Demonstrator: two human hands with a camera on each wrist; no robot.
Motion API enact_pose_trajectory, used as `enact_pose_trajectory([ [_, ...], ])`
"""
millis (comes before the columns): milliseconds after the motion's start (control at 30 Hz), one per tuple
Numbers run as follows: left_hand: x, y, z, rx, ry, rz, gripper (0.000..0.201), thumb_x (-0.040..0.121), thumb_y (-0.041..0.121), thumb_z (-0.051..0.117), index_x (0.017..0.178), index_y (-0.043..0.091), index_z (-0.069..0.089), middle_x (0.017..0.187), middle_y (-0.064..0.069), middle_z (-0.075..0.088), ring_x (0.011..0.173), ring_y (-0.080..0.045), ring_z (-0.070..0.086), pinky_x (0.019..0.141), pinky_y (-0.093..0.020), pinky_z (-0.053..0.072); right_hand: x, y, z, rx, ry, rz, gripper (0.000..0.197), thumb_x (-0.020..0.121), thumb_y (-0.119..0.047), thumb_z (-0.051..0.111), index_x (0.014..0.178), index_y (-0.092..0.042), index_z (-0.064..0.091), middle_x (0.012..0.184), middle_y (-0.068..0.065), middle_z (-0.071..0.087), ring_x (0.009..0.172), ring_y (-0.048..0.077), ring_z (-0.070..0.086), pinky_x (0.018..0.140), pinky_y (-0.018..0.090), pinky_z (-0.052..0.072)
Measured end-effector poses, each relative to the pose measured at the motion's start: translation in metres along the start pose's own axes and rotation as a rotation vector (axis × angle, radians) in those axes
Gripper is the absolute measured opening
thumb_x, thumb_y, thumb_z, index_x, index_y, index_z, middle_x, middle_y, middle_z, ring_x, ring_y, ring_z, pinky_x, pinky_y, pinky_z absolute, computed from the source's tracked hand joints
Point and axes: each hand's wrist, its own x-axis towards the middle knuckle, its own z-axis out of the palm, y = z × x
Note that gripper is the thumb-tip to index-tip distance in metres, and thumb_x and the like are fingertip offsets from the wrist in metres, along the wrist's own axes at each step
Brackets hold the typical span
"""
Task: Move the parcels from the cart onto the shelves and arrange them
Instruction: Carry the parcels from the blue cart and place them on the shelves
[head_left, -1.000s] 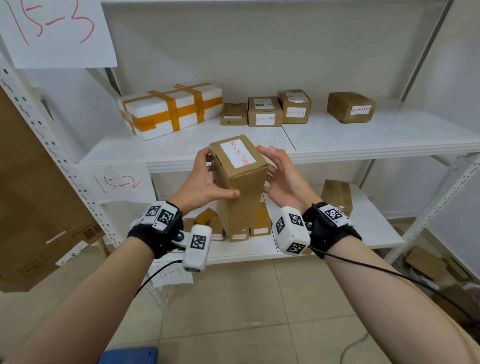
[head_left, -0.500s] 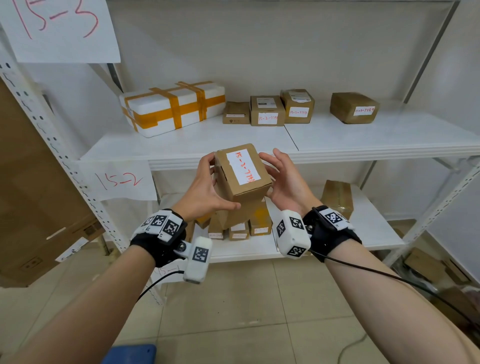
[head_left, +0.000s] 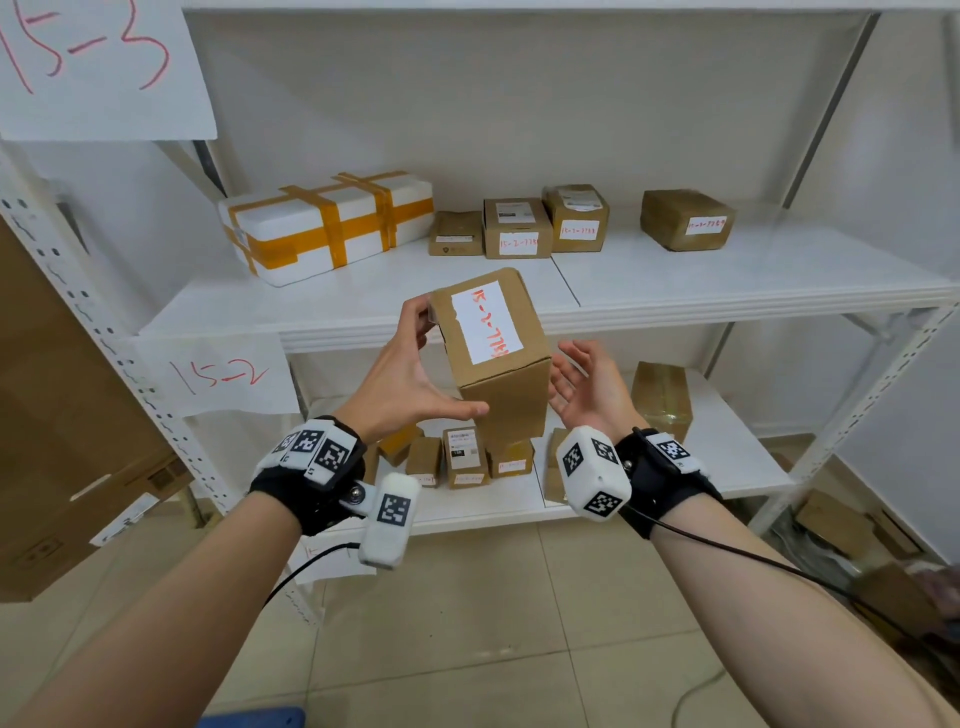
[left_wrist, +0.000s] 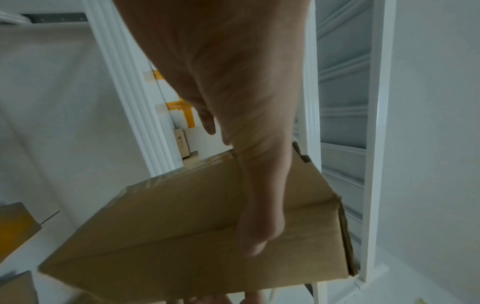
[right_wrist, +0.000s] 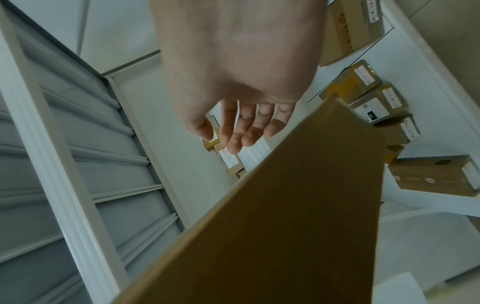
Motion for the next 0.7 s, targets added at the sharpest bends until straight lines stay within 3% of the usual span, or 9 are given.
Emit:
enact_pose_trajectory([
  [133,0.004,0.011,0.003,0.038,0.017,0.074,0.119,0.056,0.028,0.094,0.145,0.024,0.015,0.149,0.003,0.039,0.135,-0.007,0.037,0.112,-0.027,0.028,0.000,-0.002,-0.006,-0.009,0.063,-0.009,0.009,0.093,-0.026,0.058,0.094,-0.018,0.063,0.086,-0.001,0.061,0.073,0.011,0.054,0.070,0.025,0.044],
  [233,0.004,0.012,0.005,0.027,-0.015,0.116,0.119,0.057,0.026,0.093,0.146,0.023,0.014,0.148,0.006,0.039,0.133,-0.001,0.038,0.108,-0.014,0.028,-0.002,-0.003,-0.005,-0.038,0.112,-0.016,0.008,0.094,-0.024,0.058,0.093,-0.018,0.063,0.077,-0.003,0.057,0.067,0.010,0.049,0.065,0.022,0.041],
  [300,0.002,0.012,0.005,0.006,-0.009,0.131,0.118,0.058,0.027,0.093,0.145,0.024,0.014,0.147,0.006,0.040,0.133,-0.001,0.039,0.106,-0.012,0.028,-0.004,-0.004,-0.002,-0.083,0.155,-0.017,0.008,0.094,-0.025,0.058,0.094,-0.019,0.063,0.072,-0.005,0.055,0.064,0.009,0.048,0.060,0.021,0.039],
  [333,0.001,0.012,0.006,-0.010,0.012,0.126,0.118,0.057,0.027,0.092,0.145,0.024,0.014,0.146,0.006,0.042,0.133,-0.003,0.041,0.107,-0.016,0.030,-0.006,-0.004,0.000,-0.120,0.180,-0.018,0.010,0.094,-0.026,0.058,0.098,-0.019,0.063,0.077,-0.005,0.057,0.069,0.009,0.050,0.061,0.022,0.039],
  [400,0.001,0.012,0.008,-0.037,0.091,0.106,0.119,0.056,0.026,0.093,0.144,0.023,0.014,0.140,0.006,0.046,0.131,-0.007,0.046,0.108,-0.023,0.035,-0.008,-0.002,0.004,-0.178,0.201,-0.025,0.022,0.094,-0.030,0.058,0.113,-0.020,0.060,0.104,-0.001,0.060,0.096,0.014,0.056,0.076,0.029,0.045],
  [467,0.004,0.011,0.013,-0.063,0.184,0.102,0.119,0.053,0.025,0.095,0.142,0.020,0.015,0.132,0.011,0.046,0.125,-0.002,0.048,0.105,-0.019,0.038,-0.013,0.002,0.010,-0.144,0.142,-0.009,0.035,0.094,-0.036,0.060,0.125,-0.023,0.053,0.129,0.006,0.051,0.121,0.023,0.052,0.094,0.039,0.050],
  [533,0.009,0.010,0.020,-0.078,0.275,0.110,0.120,0.052,0.028,0.095,0.142,0.018,0.017,0.132,0.011,0.044,0.121,0.004,0.047,0.101,-0.012,0.039,-0.019,0.003,0.018,-0.053,0.044,0.018,0.052,0.092,-0.041,0.065,0.136,-0.025,0.042,0.138,0.013,0.041,0.126,0.034,0.051,0.099,0.050,0.053],
  [600,0.013,0.010,0.031,-0.116,0.320,0.104,0.120,0.051,0.033,0.096,0.141,0.017,0.019,0.136,0.008,0.043,0.120,0.004,0.046,0.100,-0.016,0.041,-0.022,0.001,0.026,0.073,-0.044,0.045,0.066,0.089,-0.044,0.068,0.142,-0.023,0.035,0.139,0.019,0.042,0.123,0.042,0.056,0.095,0.055,0.055],
  [700,0.014,0.013,0.047,-0.139,0.321,0.078,0.118,0.051,0.039,0.095,0.139,0.027,0.018,0.134,0.015,0.042,0.122,-0.003,0.049,0.099,-0.020,0.043,-0.027,-0.006,0.039,0.198,-0.138,0.095,0.063,0.088,-0.047,0.069,0.134,-0.009,0.049,0.138,0.024,0.056,0.121,0.041,0.061,0.096,0.056,0.052],
])
